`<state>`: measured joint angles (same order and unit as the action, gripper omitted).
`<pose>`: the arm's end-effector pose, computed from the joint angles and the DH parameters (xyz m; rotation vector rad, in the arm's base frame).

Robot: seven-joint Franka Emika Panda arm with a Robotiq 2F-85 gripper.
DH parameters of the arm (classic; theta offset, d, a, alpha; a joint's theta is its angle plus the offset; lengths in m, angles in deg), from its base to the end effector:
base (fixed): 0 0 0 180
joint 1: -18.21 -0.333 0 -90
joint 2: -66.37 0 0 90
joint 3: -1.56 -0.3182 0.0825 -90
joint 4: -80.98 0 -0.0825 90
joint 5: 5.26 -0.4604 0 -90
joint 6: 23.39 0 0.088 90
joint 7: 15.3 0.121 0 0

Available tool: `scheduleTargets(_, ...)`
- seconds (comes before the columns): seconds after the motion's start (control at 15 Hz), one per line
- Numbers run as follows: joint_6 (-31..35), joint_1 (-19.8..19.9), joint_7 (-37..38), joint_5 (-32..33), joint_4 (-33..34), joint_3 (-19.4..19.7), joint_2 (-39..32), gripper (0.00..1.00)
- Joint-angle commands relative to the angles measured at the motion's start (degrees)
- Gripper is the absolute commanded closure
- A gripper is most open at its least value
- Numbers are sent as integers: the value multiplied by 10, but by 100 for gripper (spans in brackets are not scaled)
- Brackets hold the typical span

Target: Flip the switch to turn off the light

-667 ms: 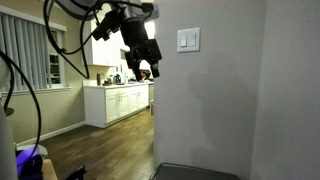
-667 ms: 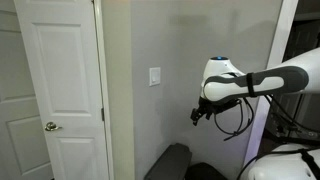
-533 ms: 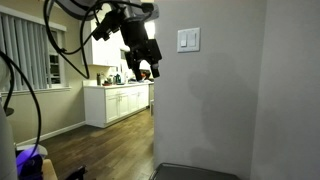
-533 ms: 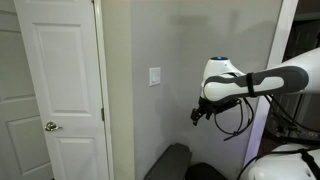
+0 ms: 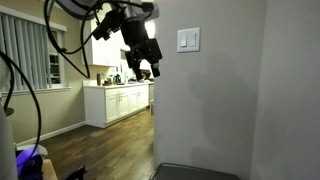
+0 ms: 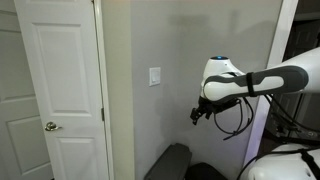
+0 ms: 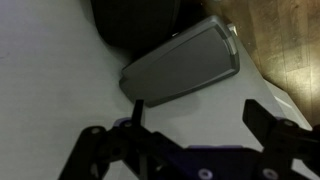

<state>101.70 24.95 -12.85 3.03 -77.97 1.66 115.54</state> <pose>0.3877 -0.0534 0.4323 2.9754 -0.1405 0.3926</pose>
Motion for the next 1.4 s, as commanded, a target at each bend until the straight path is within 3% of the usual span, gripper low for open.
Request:
scheduleTargets(0.0, 52, 6, 11, 15, 31, -9, -46, 0)
scheduleTargets(0.53, 164, 3, 10, 17, 164, -20, -184, 0)
scheduleTargets(0.6, 172, 0, 7, 19, 182, -22, -197, 25)
scheduleTargets(0.73, 184, -1, 9, 28, 215, -30, -220, 32)
scheduleTargets(1.33, 254, 12, 52, 94, 353, -60, -331, 91)
